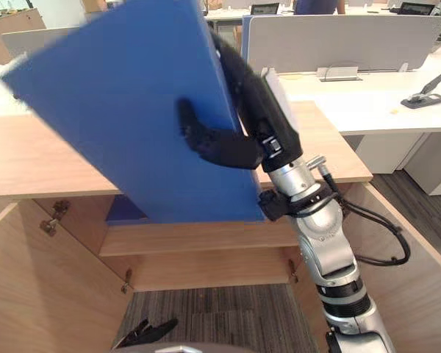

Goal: Walk over to the cabinet, pick up the folder, carry it to the office cabinet, place the folder inside the office cabinet, then close the office cabinet door

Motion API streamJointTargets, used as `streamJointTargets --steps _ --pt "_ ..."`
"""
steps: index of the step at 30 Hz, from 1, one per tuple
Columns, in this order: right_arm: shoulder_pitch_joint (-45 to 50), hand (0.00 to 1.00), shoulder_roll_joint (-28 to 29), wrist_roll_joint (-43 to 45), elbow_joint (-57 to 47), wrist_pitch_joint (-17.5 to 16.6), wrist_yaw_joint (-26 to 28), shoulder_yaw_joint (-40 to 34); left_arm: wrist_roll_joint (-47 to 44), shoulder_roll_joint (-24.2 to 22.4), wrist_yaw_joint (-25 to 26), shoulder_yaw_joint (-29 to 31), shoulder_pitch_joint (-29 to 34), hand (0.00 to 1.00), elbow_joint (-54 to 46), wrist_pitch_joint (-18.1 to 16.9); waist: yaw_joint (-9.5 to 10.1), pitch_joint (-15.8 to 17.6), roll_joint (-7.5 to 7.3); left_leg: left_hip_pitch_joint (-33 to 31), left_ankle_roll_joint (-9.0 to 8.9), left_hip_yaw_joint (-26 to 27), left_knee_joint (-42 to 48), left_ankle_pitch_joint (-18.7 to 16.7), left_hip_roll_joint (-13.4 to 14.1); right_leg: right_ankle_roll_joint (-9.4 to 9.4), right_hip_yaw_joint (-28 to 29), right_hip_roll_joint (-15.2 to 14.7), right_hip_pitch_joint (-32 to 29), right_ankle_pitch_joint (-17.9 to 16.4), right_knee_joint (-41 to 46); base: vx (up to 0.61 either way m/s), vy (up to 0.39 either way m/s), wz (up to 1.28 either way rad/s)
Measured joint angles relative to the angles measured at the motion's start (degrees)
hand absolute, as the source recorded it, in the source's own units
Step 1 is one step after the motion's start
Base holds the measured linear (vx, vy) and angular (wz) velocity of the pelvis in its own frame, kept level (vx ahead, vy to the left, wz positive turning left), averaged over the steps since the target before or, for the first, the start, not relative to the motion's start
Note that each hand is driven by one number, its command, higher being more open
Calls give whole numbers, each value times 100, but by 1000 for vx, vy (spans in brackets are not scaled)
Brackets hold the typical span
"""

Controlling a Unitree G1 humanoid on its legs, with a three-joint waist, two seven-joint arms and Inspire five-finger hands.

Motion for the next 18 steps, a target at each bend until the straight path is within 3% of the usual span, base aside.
streamJointTargets --steps 7,11,16,18 --pt "-36 0 -493 -758 -651 -552 27 1020 344 6 66 313 32 100 141 -60 -30 -51 -74 137 -10 4 -62 -26 -9 41 -2 -14 90 -41 -14 -5 4 0" --pt "-257 0 -989 -836 -647 -629 133 1569 450 97 69 242 47 100 249 -103 -13 -76 -114 130 -53 -4 -67 -56 -8 20 -5 -14 84 -26 3 0 0 0" --pt "-233 0 -1427 -1330 233 -714 177 2548 506 177 71 182 59 100 462 -113 12 -76 -116 127 -27 -8 -67 -38 -7 14 -7 -13 66 -62 37 0 0 0" --pt "-185 0 -1530 -1793 1344 -588 213 3227 595 248 67 -6 44 100 464 -113 85 -68 -120 125 -26 -31 -66 -38 -7 18 -24 -15 58 -95 79 4 9 5"
